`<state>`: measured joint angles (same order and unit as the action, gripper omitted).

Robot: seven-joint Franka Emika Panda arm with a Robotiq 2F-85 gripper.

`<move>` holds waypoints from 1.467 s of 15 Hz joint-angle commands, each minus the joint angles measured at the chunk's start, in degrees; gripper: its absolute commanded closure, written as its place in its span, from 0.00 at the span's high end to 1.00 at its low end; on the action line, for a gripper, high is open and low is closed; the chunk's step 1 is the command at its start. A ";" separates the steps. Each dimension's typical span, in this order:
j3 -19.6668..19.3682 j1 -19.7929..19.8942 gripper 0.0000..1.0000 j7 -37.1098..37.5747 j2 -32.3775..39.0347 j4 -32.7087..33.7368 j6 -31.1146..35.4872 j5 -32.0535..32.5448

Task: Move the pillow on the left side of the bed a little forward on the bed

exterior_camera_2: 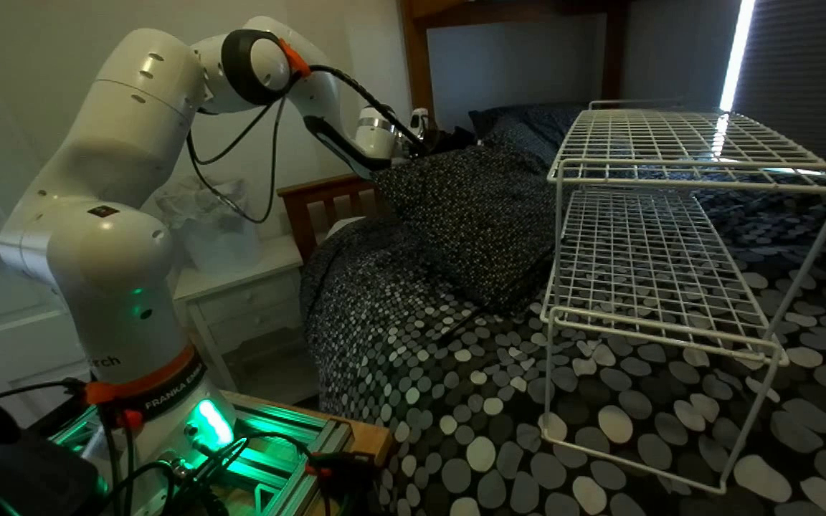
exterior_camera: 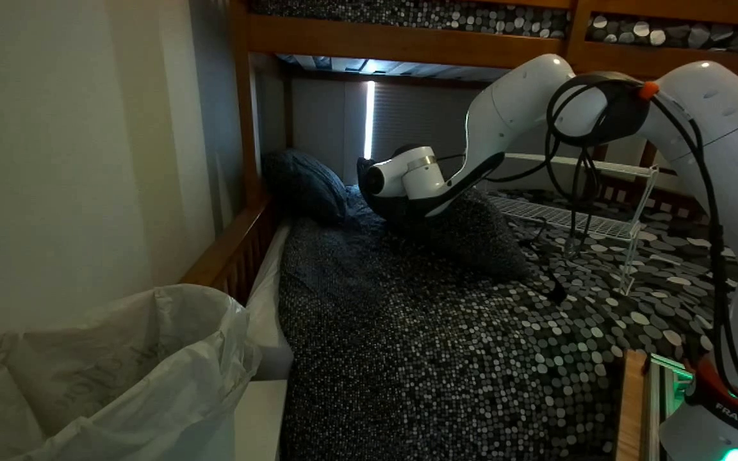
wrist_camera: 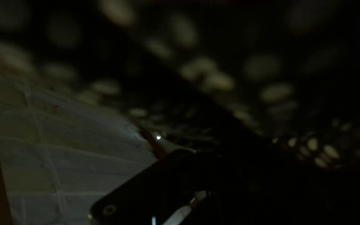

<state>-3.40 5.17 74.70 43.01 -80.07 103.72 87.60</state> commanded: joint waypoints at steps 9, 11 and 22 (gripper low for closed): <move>1.10 2.17 0.03 -2.64 1.36 2.77 5.84 -30.55; 0.45 2.46 0.36 -3.45 1.39 3.77 6.27 -36.09; 0.97 -0.73 1.00 -13.24 -3.00 6.25 12.73 -72.59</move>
<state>-2.90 5.67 65.05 41.95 -71.62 113.70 22.80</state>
